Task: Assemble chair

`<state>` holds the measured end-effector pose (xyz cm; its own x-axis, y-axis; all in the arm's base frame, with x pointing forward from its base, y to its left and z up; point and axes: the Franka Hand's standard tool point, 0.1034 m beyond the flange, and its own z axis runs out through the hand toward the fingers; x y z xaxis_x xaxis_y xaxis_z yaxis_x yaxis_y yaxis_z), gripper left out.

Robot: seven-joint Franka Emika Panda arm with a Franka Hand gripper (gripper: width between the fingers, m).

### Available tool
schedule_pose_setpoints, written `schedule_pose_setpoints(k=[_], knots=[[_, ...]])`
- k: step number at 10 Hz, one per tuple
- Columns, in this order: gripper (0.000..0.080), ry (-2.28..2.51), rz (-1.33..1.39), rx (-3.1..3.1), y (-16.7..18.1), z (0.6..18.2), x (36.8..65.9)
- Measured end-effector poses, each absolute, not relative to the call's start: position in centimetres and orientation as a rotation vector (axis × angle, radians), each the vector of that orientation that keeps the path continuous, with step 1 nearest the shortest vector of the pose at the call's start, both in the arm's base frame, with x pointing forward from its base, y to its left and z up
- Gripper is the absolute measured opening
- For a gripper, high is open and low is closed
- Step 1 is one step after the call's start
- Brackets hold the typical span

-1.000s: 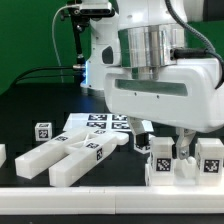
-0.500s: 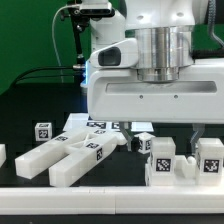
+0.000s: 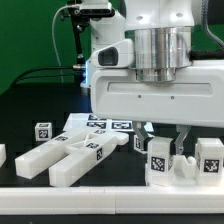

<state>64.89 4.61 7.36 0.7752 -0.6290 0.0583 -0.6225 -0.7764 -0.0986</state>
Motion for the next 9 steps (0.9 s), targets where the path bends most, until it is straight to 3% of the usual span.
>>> schedule_pose_setpoints(k=[4,9], knots=[[0.0283,2.079,-0.06,-2.192,4.29,7.42,64.96],[0.0284,2.481,-0.012,-1.679,4.61,7.36,64.95]])
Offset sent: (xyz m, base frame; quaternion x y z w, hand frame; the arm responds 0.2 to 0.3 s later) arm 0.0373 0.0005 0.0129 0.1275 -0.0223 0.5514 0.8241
